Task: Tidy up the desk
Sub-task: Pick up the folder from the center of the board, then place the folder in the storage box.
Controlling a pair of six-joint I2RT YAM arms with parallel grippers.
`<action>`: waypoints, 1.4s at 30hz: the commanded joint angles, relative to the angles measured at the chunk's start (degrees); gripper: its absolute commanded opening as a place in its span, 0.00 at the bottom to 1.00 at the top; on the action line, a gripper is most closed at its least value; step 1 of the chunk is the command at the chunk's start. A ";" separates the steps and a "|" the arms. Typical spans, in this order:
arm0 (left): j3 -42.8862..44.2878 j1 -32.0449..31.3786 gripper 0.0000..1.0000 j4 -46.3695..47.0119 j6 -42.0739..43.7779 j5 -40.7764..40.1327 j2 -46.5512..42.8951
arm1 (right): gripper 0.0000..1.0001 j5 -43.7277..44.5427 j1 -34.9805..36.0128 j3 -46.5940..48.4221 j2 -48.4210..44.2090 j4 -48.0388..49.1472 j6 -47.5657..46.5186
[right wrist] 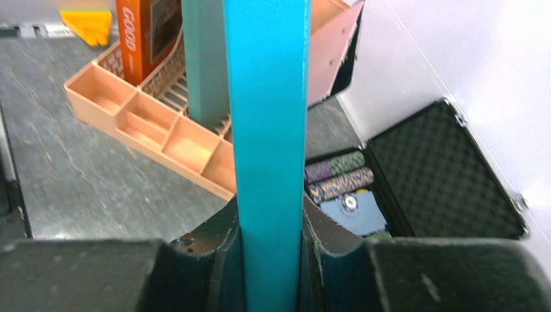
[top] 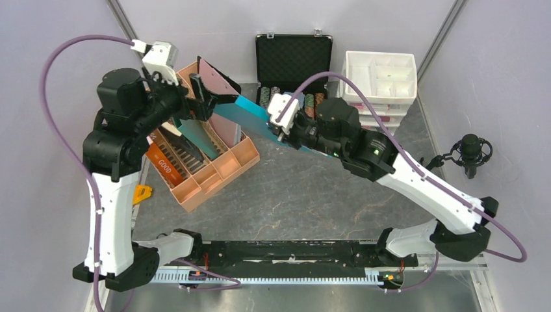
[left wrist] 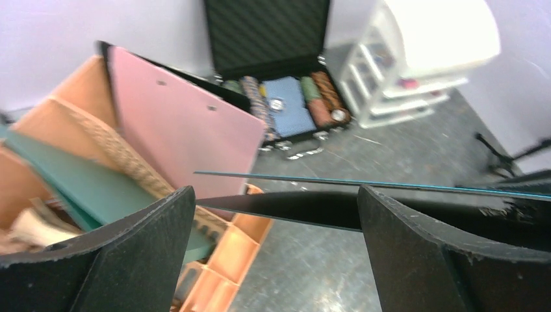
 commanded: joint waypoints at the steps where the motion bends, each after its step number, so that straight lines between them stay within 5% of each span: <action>1: 4.25 0.05 1.00 -4.07 7.03 -14.20 -0.51 | 0.00 -4.22 -0.93 9.59 5.21 8.49 4.98; 11: 9.25 0.05 1.00 0.51 25.39 -20.54 -0.57 | 0.00 -10.54 -3.64 11.10 12.98 9.78 7.15; 16: 9.28 0.05 1.00 -2.19 32.71 -15.62 -0.78 | 0.00 -12.61 -5.68 6.75 11.99 13.37 8.77; 25: 5.04 0.05 1.00 -6.95 23.30 0.23 -1.26 | 0.00 -20.53 -7.83 10.14 15.69 18.37 12.49; 33: -1.30 0.05 1.00 -5.29 26.01 -4.68 -3.53 | 0.00 -25.69 -14.89 6.17 12.87 20.95 18.88; 42: -14.41 0.07 1.00 4.26 14.27 2.38 -6.17 | 0.00 -46.68 -32.46 -6.29 5.55 40.10 45.16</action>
